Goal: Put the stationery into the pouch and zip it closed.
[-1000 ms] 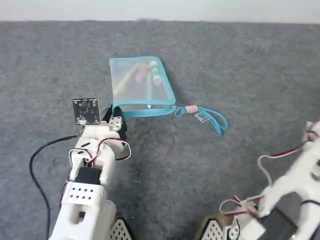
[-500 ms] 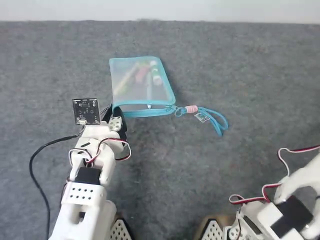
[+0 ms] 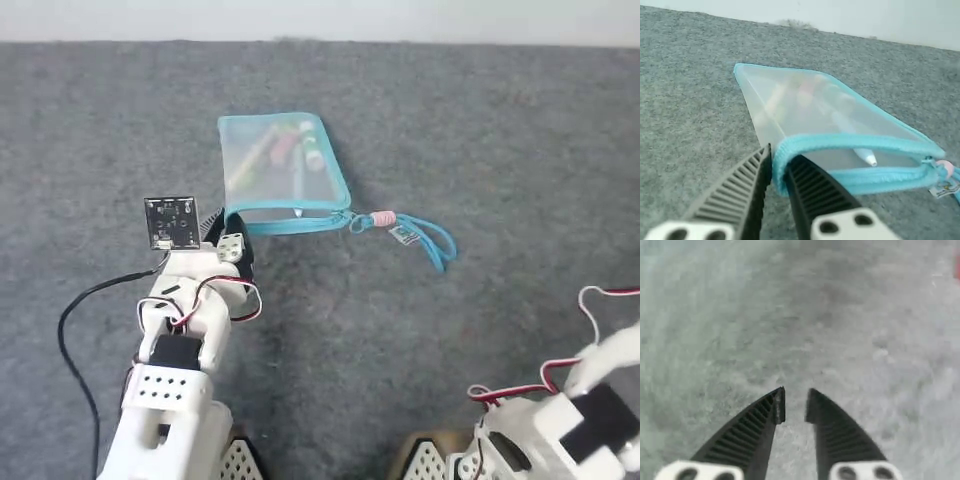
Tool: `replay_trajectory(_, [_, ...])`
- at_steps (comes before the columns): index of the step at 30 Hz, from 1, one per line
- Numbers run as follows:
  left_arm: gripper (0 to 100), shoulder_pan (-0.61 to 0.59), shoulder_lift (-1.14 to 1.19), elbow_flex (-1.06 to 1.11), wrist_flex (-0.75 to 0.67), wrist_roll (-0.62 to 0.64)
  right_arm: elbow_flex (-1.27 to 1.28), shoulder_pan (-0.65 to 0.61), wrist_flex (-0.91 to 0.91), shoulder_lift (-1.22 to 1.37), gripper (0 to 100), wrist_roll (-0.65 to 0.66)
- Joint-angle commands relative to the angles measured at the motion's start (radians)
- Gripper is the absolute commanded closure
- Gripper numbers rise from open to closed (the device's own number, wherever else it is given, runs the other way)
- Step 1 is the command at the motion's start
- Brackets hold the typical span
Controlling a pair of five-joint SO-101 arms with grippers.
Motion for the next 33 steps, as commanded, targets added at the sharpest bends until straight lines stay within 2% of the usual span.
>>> replay_trajectory(1, [99, 0.005, 0.002, -0.028, -0.032, -0.006, -0.081, -0.002, -0.076, -0.105, 75.3, 0.129])
replay_trajectory(2, [99, 0.005, 0.002, -0.028, -0.032, -0.006, -0.074, -0.008, -0.101, -0.110, 75.7, 0.189])
replay_trajectory(3, [99, 0.005, 0.002, -0.028, -0.032, -0.006, -0.074, 0.002, -0.108, -0.110, 76.4, 0.138])
replay_trajectory(5, [99, 0.005, 0.002, -0.030, -0.032, -0.006, -0.087, 0.027, -0.074, -0.110, 77.2, -0.046])
replay_trajectory(6, [99, 0.005, 0.002, -0.030, -0.032, -0.006, -0.086, 0.028, -0.056, -0.110, 77.1, -0.049])
replay_trajectory(7, [99, 0.005, 0.002, -0.030, -0.032, -0.006, -0.074, 0.012, -0.050, -0.110, 76.8, 0.009])
replay_trajectory(9, [99, 0.005, 0.002, -0.028, -0.032, -0.006, -0.026, -0.062, -0.054, -0.110, 76.8, 0.265])
replay_trajectory(10, [99, 0.005, 0.002, -0.028, -0.032, -0.006, -0.005, -0.077, -0.071, -0.108, 76.8, 0.336])
replay_trajectory(11, [99, 0.005, 0.002, -0.028, -0.032, -0.006, 0.008, -0.082, -0.099, -0.108, 76.9, 0.275])
replay_trajectory(13, [99, 0.005, 0.002, -0.030, -0.032, -0.006, 0.015, -0.085, -0.108, -0.110, 76.9, 0.021])
replay_trajectory(14, [99, 0.005, 0.002, -0.030, -0.032, -0.006, 0.015, -0.090, -0.094, -0.110, 77.0, -0.043])
replay_trajectory(15, [99, 0.005, 0.002, -0.030, -0.032, -0.006, 0.015, -0.117, -0.079, -0.114, 77.1, -0.051])
replay_trajectory(18, [99, 0.005, 0.002, -0.028, -0.032, -0.006, 0.014, -0.271, -0.013, -0.122, 77.2, -0.052])
replay_trajectory(23, [99, 0.005, 0.002, -0.028, -0.032, -0.006, 0.009, -0.621, 0.019, -0.122, 77.2, -0.064])
replay_trajectory(28, [99, 0.005, 0.002, -0.028, -0.032, -0.006, 0.015, -0.912, 0.018, -0.122, 76.9, -0.192])
replay_trajectory(30, [99, 0.005, 0.002, -0.030, -0.032, -0.006, 0.040, -0.992, -0.007, -0.127, 76.9, -0.204])
replay_trajectory(33, [99, 0.005, 0.002, -0.031, -0.034, -0.006, 0.180, -1.092, -0.160, -0.193, 76.8, -0.222])
